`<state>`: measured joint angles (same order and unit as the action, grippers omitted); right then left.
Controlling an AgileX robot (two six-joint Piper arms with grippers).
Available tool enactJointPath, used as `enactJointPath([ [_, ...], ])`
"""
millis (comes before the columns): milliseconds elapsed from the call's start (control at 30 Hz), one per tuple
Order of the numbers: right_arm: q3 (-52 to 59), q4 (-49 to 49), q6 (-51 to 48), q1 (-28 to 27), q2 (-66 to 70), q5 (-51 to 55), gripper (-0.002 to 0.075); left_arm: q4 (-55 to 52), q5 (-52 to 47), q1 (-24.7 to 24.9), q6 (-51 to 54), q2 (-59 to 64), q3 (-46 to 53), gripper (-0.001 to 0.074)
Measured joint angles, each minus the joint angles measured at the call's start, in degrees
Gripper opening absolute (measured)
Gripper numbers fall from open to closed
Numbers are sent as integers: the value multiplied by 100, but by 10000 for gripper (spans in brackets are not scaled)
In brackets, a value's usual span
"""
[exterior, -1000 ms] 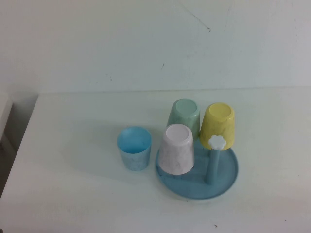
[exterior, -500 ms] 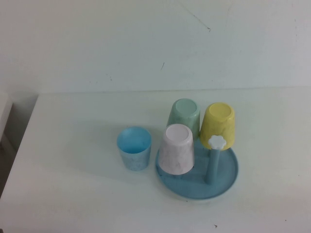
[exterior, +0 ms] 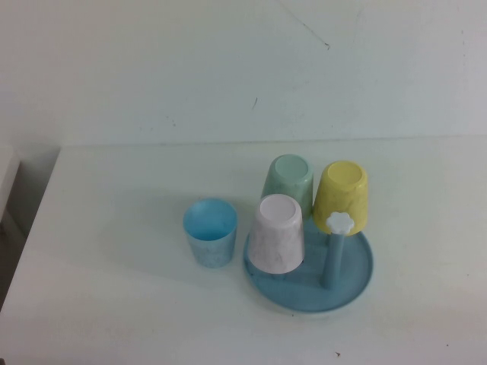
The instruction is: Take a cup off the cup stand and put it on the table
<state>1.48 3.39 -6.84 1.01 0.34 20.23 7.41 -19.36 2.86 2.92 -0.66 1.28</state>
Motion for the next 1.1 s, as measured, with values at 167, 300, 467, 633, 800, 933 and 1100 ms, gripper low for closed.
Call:
enactJointPath([
  [167,0,0,0,0,0,0,-2,0,0,0,0,0,0,-2],
  [300,0,0,0,0,0,0,-3,0,0,0,-8,0,0,-2],
  [467,0,0,0,0,0,0,-3,0,0,0,-8,0,0,-2],
  [633,0,0,0,0,0,0,-3,0,0,0,-8,0,0,-2],
  [800,0,0,0,0,0,0,-3,0,0,0,-8,0,0,-2],
  [933,10,0,12,0,0,-197,-3,0,120,0,-8,0,0,-2],
  [1100,10,170,4,0,0,-1614,-3,0,1663,0,-22,0,37,-2],
])
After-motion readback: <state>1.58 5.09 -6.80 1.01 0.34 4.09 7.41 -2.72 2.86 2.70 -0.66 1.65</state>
